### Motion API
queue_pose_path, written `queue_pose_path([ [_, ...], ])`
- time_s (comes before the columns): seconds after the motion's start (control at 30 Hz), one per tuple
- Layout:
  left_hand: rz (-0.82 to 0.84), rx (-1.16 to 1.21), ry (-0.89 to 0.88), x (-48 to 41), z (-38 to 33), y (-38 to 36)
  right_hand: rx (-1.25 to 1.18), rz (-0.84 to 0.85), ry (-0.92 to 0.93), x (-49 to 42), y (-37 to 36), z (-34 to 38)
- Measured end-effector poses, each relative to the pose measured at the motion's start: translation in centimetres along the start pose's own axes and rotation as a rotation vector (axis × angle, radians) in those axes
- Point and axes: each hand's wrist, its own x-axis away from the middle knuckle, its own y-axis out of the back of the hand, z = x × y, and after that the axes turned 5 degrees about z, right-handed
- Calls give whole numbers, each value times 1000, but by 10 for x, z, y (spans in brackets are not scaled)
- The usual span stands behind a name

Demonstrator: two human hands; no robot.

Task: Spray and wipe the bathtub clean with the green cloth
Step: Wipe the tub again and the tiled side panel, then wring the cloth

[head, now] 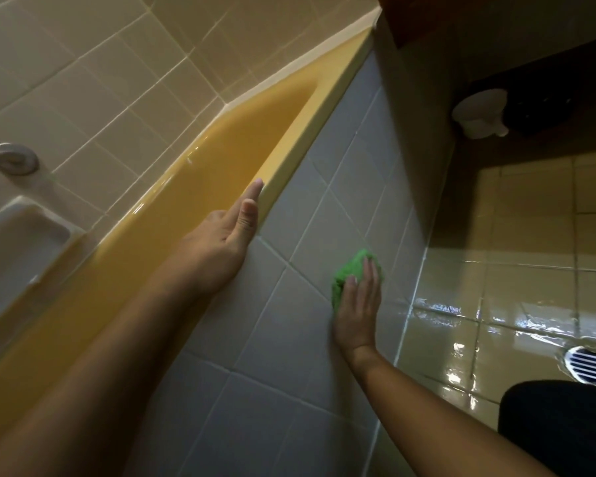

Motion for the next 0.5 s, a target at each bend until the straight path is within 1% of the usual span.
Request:
queue_pose_path([
  [0.1, -11, -5, 3, -1, 1, 0, -62, 36, -285, 7, 8, -36],
  [0.17, -21, -12, -4, -1, 1, 0, -59, 65, -453, 11, 15, -59],
  [0.33, -33, -16, -16, -1, 4, -1, -40, 53, -792, 28, 21, -106],
  [0.4, -31, -24, -15, -1, 3, -1, -81, 28, -858, 31, 21, -108],
  [0.47, -29, -23, -13, -1, 1, -1, -99, 21, -828, 25, 19, -97],
  [0.5, -28, -24, -16, -2, -1, -1, -76, -10, -806, 19, 18, -86],
])
